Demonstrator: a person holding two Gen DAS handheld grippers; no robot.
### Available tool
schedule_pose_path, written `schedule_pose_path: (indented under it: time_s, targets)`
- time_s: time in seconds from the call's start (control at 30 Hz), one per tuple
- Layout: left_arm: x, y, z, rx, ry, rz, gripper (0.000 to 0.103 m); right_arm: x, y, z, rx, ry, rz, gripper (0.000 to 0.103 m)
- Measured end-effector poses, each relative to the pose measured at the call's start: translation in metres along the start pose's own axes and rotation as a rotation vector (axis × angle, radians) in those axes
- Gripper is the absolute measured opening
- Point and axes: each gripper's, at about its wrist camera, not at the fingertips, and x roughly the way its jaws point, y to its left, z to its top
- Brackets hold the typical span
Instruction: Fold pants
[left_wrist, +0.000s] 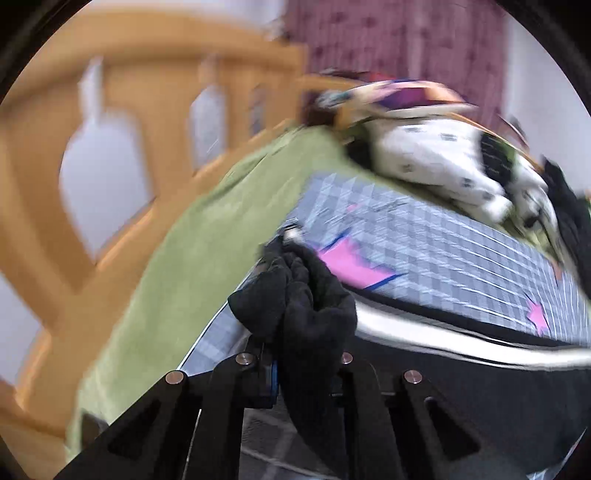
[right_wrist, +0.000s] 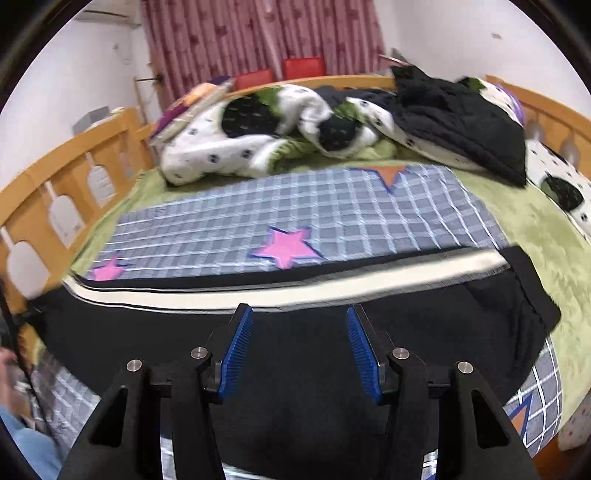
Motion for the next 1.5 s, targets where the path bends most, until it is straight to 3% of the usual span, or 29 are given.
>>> schedule_pose_path:
  time_s: [0.13, 0.17, 0.27, 0.37, 0.5, 0.57, 0.6, 0.67, 0.7, 0.77, 0.83, 0.87, 0.93, 1.07, 1.2, 1.27, 1.33, 1.43, 1.5]
  targets:
    - [-0.045, -0.111, 0.015, 0.252, -0.096, -0.009, 0.011, 0.011, -0.040, -0.012, -0.044, 0.012, -0.124, 0.052]
    - [-0.057, -0.144, 0.012, 0.301, -0.114, -0.037, 0.011, 0.009, -0.052, -0.013, -0.065, -0.009, -0.176, 0.052]
    - [-0.080, -0.220, -0.010, 0.389, -0.134, -0.132, 0.011, 0.001, -0.082, -0.012, -0.061, -0.046, -0.225, 0.052]
    - [-0.091, -0.301, -0.055, 0.467, -0.143, -0.217, 0.011, -0.014, -0.113, -0.013, 0.002, -0.062, -0.232, 0.052]
    - [-0.078, -0.386, -0.139, 0.526, -0.022, -0.338, 0.010, -0.037, -0.144, -0.022, 0.027, -0.104, -0.271, 0.052]
    - [-0.060, -0.416, -0.186, 0.561, 0.067, -0.335, 0.010, -0.045, -0.159, -0.031, 0.036, -0.107, -0.286, 0.052]
    - [-0.054, -0.423, -0.203, 0.578, 0.071, -0.289, 0.011, -0.046, -0.166, -0.035, 0.046, -0.096, -0.287, 0.052]
    - [-0.053, -0.427, -0.220, 0.614, 0.024, -0.241, 0.011, -0.047, -0.173, -0.040, 0.055, -0.077, -0.286, 0.052]
    - [-0.059, -0.424, -0.223, 0.633, -0.004, -0.238, 0.017, -0.048, -0.175, -0.043, 0.059, -0.073, -0.286, 0.052]
    - [-0.070, -0.407, -0.215, 0.615, 0.040, -0.324, 0.027, -0.048, -0.175, -0.047, 0.052, -0.067, -0.275, 0.052]
    - [-0.080, -0.381, -0.201, 0.546, 0.098, -0.426, 0.048, -0.047, -0.171, -0.048, 0.037, -0.073, -0.258, 0.053]
    - [-0.084, -0.364, -0.192, 0.508, 0.115, -0.470, 0.053, -0.047, -0.168, -0.047, 0.031, -0.074, -0.248, 0.053]
    - [-0.092, -0.336, -0.181, 0.446, 0.109, -0.506, 0.068, -0.042, -0.156, -0.047, 0.011, -0.069, -0.218, 0.053]
    - [-0.091, -0.266, -0.153, 0.338, 0.044, -0.426, 0.068, -0.028, -0.121, -0.043, -0.018, -0.034, -0.109, 0.053]
    - [-0.061, -0.195, -0.130, 0.220, 0.059, -0.293, 0.068, -0.007, -0.071, -0.035, -0.029, 0.020, 0.066, 0.053]
    - [-0.047, -0.173, -0.130, 0.182, 0.077, -0.262, 0.068, 0.003, -0.045, -0.034, -0.037, 0.041, 0.121, 0.052]
    - [-0.029, -0.153, -0.135, 0.137, 0.126, -0.272, 0.068, 0.016, -0.020, -0.038, -0.052, 0.066, 0.153, 0.042]
    - [-0.010, -0.143, -0.151, 0.127, 0.219, -0.267, 0.069, 0.038, 0.005, -0.051, -0.105, 0.155, 0.120, 0.025]
    - [-0.003, -0.139, -0.154, 0.105, 0.248, -0.306, 0.069, 0.047, 0.005, -0.059, -0.096, 0.191, 0.126, 0.025]
